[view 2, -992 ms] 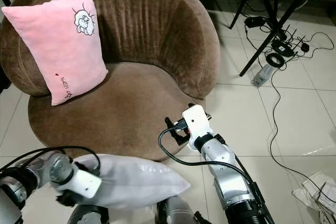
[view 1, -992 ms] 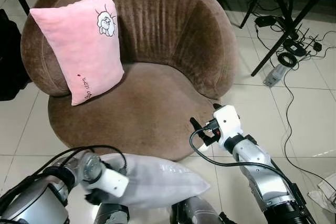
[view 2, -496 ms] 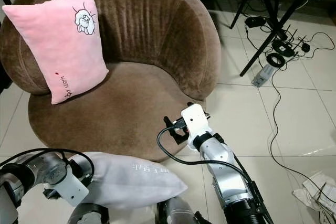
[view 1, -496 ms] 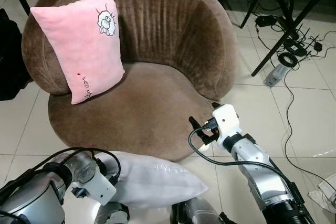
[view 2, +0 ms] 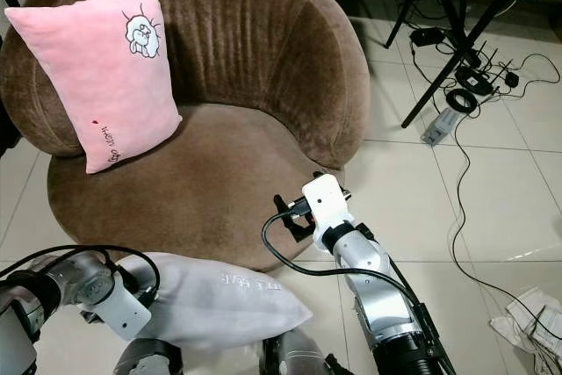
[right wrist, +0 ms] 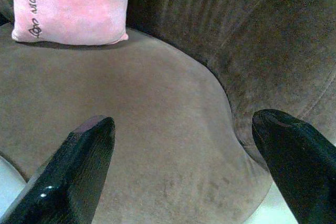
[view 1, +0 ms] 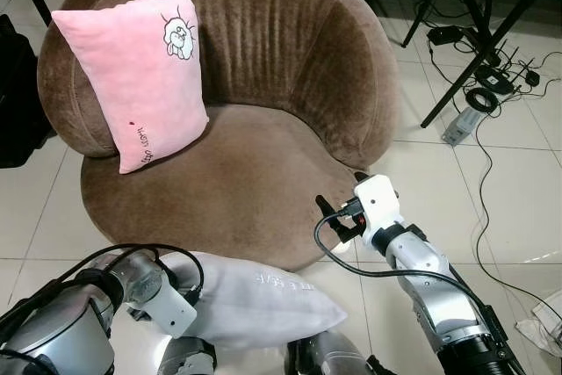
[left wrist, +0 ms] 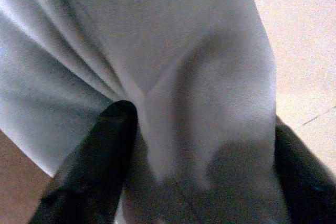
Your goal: Move the pillow to the sofa from floor
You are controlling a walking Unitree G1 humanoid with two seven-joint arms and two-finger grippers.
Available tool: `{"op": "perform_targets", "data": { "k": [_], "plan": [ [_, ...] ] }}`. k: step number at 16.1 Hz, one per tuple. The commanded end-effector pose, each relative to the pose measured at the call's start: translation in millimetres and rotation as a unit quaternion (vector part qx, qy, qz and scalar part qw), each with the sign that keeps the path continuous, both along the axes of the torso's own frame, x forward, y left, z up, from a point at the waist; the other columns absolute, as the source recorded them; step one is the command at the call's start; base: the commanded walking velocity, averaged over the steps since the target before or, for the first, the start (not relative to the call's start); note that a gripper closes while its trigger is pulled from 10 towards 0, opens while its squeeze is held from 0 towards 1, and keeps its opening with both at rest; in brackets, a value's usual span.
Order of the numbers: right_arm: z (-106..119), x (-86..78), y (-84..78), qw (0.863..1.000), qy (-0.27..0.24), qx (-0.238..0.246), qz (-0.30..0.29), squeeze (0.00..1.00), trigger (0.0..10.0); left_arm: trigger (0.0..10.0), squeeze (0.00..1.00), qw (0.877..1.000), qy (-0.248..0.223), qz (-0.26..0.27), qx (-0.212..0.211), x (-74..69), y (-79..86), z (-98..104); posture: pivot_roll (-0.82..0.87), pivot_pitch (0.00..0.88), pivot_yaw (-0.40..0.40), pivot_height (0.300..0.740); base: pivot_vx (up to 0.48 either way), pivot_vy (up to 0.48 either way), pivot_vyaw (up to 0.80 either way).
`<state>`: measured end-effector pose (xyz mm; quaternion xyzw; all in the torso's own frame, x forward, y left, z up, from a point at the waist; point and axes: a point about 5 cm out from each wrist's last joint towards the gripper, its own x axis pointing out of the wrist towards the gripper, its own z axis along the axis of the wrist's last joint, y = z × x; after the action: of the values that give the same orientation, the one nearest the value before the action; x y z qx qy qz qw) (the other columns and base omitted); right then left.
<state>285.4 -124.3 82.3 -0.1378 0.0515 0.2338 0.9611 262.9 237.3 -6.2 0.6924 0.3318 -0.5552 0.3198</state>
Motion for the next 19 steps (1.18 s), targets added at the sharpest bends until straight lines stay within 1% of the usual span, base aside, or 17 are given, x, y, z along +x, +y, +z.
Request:
{"op": "perform_targets", "data": {
  "k": [1, 2, 4, 5, 6, 7, 9, 11, 12, 13, 14, 15, 16, 17, 18, 19],
  "plan": [
    [-4, -1.4, -4.7, 1.000, 0.007, -0.004, -0.007, 0.17, 10.0, 0.0, 0.00, 0.999, -0.006, 0.038, -0.011, -4.2, 4.1, -4, -0.11, 0.240, -0.124, 0.740, 0.000, 0.000, 0.00],
    [-4, -1.4, -4.6, 1.000, 0.007, -0.004, -0.007, 0.17, 10.0, 0.0, 0.00, 0.998, -0.011, 0.050, -0.021, -2.9, 2.8, -3, -0.11, 0.240, -0.124, 0.740, 0.000, 0.000, 0.00],
    [-4, -1.5, -4.3, 1.000, 0.007, -0.004, -0.007, 0.17, 10.0, 0.0, 0.00, 0.992, -0.038, 0.100, -0.064, 4.6, -4.5, 0, -0.11, 0.239, -0.126, 0.740, 0.000, 0.000, 0.00],
    [-4, -1.8, -4.0, 1.000, 0.006, -0.003, -0.009, 0.17, 10.0, 0.0, 0.00, 0.981, -0.062, 0.147, -0.109, 11.6, -10.4, 3, -0.12, 0.237, -0.122, 0.740, 0.000, 0.000, 0.00],
    [-4, -1.6, -4.6, 1.000, 0.005, -0.003, -0.011, 0.17, 10.0, 0.0, 0.00, 0.973, -0.073, 0.171, -0.133, 15.2, -13.3, 6, -0.12, 0.237, -0.122, 0.740, 0.000, 0.000, 0.00],
    [-3, -1.6, -6.0, 1.000, 0.004, -0.003, -0.015, 0.18, 10.0, 0.0, 0.00, 0.948, -0.097, 0.234, -0.195, 23.8, -20.1, 11, -0.12, 0.237, -0.122, 0.740, 0.000, 0.000, 0.00],
    [-4, -1.9, -6.0, 1.000, 0.005, -0.003, -0.015, 0.17, 10.0, 0.0, 0.00, 0.932, -0.107, 0.262, -0.226, 27.0, -23.3, 13, -0.12, 0.237, -0.122, 0.740, 0.000, 0.000, 0.00],
    [-4, -2.0, -6.2, 1.000, 0.006, -0.003, -0.014, 0.17, 10.0, 0.0, 0.00, 0.904, -0.127, 0.303, -0.274, 31.6, -26.2, 17, -0.12, 0.237, -0.122, 0.740, 0.000, 0.000, 0.00],
    [-4, -1.6, -6.2, 1.000, 0.006, -0.003, -0.013, 0.17, 10.0, 0.0, 0.00, 0.885, -0.138, 0.325, -0.304, 36.3, -28.5, 21, -0.11, 0.242, -0.130, 0.740, 0.000, 0.000, 0.00],
    [-4, -1.5, -6.1, 1.000, 0.006, -0.003, -0.013, 0.17, 10.0, 0.0, 0.00, 0.874, -0.143, 0.337, -0.320, 38.8, -29.9, 24, -0.11, 0.242, -0.130, 0.740, 0.000, 0.000, 0.00],
    [-3, -0.9, -5.5, 1.000, 0.005, -0.002, -0.012, 0.17, 10.0, 0.0, 0.00, 0.843, -0.156, 0.362, -0.367, 47.2, -34.1, 33, -0.11, 0.242, -0.130, 0.740, 0.000, 0.000, 0.00],
    [-3, -0.3, -4.5, 1.000, 0.005, -0.001, -0.012, 0.17, 10.0, 0.0, 0.00, 0.802, -0.175, 0.383, -0.424, 58.5, -39.1, 47, -0.11, 0.242, -0.130, 0.740, 0.000, 0.000, 0.00],
    [-3, 0.0, -4.1, 1.000, 0.004, 0.000, -0.013, 0.17, 10.0, 0.0, 0.00, 0.756, -0.182, 0.410, -0.477, 67.2, -43.1, 58, -0.11, 0.239, -0.123, 0.740, 0.000, 0.000, 0.00],
    [-3, 0.3, -3.8, 1.000, 0.004, 0.001, -0.014, 0.17, 10.0, 0.0, 0.00, 0.705, -0.186, 0.431, -0.532, 76.3, -47.8, 71, -0.11, 0.239, -0.123, 0.740, 0.000, 0.000, 0.00],
    [-4, 0.5, -3.6, 1.000, 0.005, 0.002, -0.015, 0.17, 10.0, 0.0, 0.00, 0.678, -0.190, 0.441, -0.557, 81.0, -50.2, 78, -0.11, 0.236, -0.122, 0.740, 0.000, 0.000, 0.00],
    [-4, 1.1, -3.0, 1.000, 0.005, 0.003, -0.016, 0.17, 10.0, 0.0, 0.00, 0.622, -0.189, 0.463, -0.602, 89.5, -54.7, 90, -0.11, 0.233, -0.124, 0.740, 0.000, 0.000, 0.00]
  ]
}}
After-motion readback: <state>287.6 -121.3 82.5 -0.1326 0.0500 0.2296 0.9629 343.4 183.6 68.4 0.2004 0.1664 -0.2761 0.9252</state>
